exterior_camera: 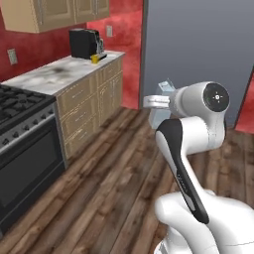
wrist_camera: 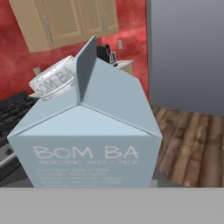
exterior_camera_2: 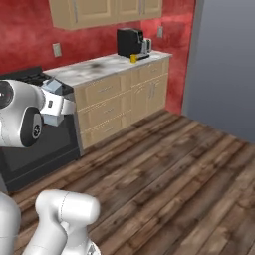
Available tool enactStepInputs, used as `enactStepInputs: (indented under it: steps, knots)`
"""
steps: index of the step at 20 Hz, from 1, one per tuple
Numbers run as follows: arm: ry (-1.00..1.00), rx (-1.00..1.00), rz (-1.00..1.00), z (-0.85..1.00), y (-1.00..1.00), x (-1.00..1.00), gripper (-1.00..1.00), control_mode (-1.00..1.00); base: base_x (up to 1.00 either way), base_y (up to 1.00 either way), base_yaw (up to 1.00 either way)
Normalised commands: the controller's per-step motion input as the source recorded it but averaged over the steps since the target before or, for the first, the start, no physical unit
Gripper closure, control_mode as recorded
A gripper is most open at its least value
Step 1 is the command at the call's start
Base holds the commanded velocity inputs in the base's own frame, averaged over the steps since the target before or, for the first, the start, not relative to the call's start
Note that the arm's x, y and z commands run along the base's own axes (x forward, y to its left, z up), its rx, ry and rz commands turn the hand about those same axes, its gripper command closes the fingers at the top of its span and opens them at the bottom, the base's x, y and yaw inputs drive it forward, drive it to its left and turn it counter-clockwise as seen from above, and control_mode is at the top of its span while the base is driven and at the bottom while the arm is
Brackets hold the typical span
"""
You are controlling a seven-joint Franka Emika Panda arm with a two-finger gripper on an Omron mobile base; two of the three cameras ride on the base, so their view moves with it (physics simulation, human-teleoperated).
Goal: Take a sugar cube from the saucer and place it inside the coffee. Then, grab milk from the fridge and place it next to the coffee on the counter to sweeten the coffee.
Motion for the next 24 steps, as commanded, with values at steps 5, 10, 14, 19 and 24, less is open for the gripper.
enactStepInputs:
  steps: [5,10,14,19,24]
  knots:
    - [0.00,0.00,0.00,0.00,0.00,0.00,1.00,1.00,1.00,-0.26,0.15]
    - [0.00,0.00,0.00,0.00,0.00,0.00,1.00,1.00,1.00,-0.16,0.37]
    - [0.00,0.00,0.00,0.00,0.00,0.00,1.00,1.00,1.00,-0.30,0.38]
    - [0.00,0.00,0.00,0.00,0.00,0.00,1.00,1.00,1.00,-0.50,0.31]
    - [0.00,0.00,0.00,0.00,0.00,0.00,1.00,1.00,1.00,-0.63,0.26]
